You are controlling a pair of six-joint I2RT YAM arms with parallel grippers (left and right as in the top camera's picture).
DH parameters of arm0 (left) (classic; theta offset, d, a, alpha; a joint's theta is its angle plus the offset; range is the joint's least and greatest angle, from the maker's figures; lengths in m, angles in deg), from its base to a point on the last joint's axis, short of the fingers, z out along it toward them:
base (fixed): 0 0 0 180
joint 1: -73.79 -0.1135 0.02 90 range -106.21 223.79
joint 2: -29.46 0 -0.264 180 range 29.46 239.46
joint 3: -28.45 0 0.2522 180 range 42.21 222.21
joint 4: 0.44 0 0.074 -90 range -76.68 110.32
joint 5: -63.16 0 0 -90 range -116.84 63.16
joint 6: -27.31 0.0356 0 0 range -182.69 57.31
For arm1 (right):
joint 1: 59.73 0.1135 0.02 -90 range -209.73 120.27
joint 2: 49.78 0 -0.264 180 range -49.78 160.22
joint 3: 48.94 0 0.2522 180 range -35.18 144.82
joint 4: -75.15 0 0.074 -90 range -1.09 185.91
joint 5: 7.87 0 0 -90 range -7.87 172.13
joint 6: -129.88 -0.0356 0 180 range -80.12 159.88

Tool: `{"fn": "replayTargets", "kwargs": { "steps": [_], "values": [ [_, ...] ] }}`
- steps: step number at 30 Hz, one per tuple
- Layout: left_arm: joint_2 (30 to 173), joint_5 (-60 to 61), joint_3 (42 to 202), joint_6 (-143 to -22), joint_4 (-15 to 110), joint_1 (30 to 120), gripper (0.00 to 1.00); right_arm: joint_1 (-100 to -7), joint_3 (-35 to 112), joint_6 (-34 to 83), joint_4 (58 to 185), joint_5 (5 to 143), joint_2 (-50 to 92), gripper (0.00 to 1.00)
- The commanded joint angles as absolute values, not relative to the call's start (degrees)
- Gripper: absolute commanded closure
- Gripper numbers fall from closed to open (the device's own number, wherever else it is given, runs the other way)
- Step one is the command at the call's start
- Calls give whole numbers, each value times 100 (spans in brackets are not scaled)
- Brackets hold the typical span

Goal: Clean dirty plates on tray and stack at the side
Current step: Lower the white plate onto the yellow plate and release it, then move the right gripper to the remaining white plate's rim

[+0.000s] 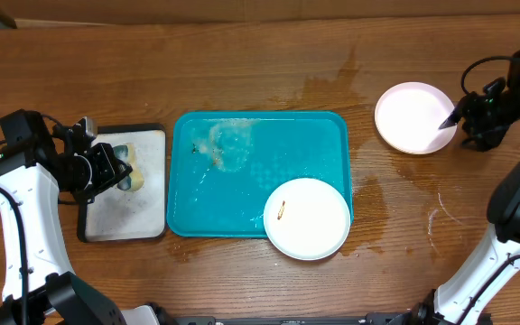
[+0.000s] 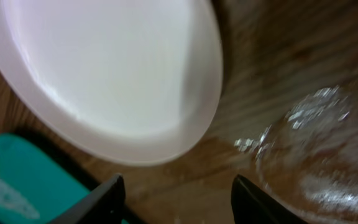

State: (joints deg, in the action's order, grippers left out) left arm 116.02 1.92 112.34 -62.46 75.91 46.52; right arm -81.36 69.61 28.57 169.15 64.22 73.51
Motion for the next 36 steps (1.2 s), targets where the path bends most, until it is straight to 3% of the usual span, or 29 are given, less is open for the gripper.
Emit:
{"fn": "replayTargets", "kwargs": {
  "steps": [1,7,12,20,26,29,36],
  "values": [
    [11620,303,11267,-6117,7587,4644,96,-7756,6929,3383,17368,5781,7276,46],
    [11620,305,11267,-6117,7606,4644,96,-6757,6926,3637,17823,5860,7276,47],
    [11620,303,11267,-6117,7626,4644,96,-5592,6767,3641,18343,6109,7255,61],
    [11620,305,11267,-6117,7617,4644,96,-4897,6544,2470,18559,7130,6581,65],
    [11620,305,11267,-6117,7609,4644,96,-4392,5414,1582,17812,7477,5012,60],
    [11620,305,11267,-6136,7613,4646,96,-4211,4419,938,17250,7571,4234,69],
    [11620,303,11265,-6143,7652,4701,96,-4178,2780,-256,16247,7374,3862,72]
  ]
}}
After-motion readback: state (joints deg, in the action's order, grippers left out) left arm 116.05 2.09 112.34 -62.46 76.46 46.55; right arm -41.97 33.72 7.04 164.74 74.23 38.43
